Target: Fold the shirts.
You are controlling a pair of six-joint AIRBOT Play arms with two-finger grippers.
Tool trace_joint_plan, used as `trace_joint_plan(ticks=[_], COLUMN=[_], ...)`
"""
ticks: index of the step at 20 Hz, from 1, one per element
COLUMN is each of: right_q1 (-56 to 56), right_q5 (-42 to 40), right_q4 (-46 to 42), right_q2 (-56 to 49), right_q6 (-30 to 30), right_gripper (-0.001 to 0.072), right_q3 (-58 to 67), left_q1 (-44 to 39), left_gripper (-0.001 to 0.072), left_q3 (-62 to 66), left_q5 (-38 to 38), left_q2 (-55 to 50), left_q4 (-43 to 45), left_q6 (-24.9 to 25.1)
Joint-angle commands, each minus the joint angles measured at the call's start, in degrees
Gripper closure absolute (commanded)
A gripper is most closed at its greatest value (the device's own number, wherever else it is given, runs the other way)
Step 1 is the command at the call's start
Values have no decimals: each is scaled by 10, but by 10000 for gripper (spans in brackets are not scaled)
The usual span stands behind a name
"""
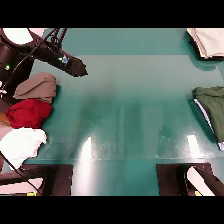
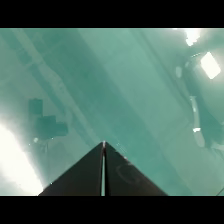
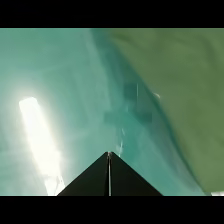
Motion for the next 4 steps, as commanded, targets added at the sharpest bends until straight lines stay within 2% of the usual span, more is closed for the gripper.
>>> trace_joint_plan(ticks=[1, 4], right_q1=[82, 107], right_q5=[-18, -18], right_q4=[6, 6], right_q2=[8, 8], right_q6=[0, 0], right_gripper=[692, 692], right_q3=[0, 0], left_q1=[0, 0], left_gripper=[683, 683], left_q3=[0, 0], left_q5=[-1, -1], left_q2=[0, 0], left_q4=[0, 0], left_q6=[-1, -1])
